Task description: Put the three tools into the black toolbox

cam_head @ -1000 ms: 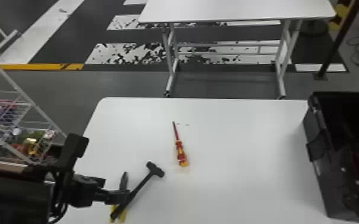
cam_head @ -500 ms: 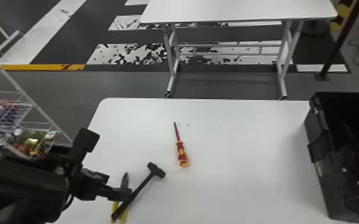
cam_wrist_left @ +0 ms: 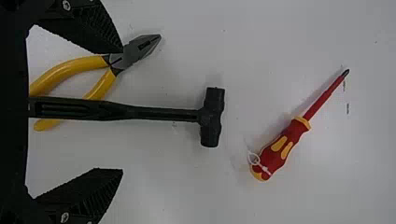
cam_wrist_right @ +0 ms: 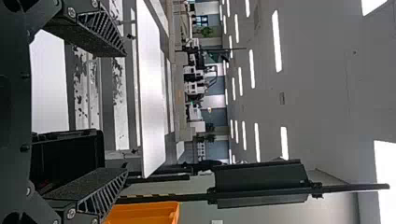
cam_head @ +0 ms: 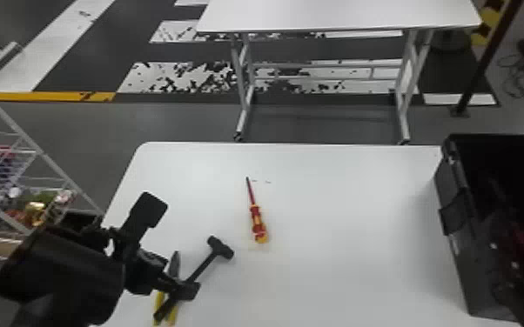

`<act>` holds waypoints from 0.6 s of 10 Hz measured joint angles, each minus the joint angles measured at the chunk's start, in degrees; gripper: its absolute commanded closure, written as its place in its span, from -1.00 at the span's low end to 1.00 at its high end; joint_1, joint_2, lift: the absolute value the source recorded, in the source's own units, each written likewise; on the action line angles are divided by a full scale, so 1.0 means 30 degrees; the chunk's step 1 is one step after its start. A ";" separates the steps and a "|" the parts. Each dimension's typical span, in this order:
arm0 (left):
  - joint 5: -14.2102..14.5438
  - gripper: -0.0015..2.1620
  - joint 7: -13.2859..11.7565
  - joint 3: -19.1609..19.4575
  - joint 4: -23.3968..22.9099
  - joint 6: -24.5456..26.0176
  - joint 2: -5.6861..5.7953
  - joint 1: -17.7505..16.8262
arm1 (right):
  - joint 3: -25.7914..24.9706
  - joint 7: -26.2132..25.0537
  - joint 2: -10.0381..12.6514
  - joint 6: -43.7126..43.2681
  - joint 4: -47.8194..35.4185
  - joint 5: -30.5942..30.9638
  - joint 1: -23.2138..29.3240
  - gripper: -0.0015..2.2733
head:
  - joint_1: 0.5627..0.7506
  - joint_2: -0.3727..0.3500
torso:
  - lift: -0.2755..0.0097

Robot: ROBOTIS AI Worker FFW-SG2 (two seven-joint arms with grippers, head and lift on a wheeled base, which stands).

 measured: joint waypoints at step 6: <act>-0.1205 -0.86 0.0162 -0.1878 0.1381 -0.0314 -0.0306 -0.1104 | -0.0227 0.0000 -0.0021 -0.0461 0.0213 -0.0710 0.0017 -0.88 | 0.41 0.23 | 0.57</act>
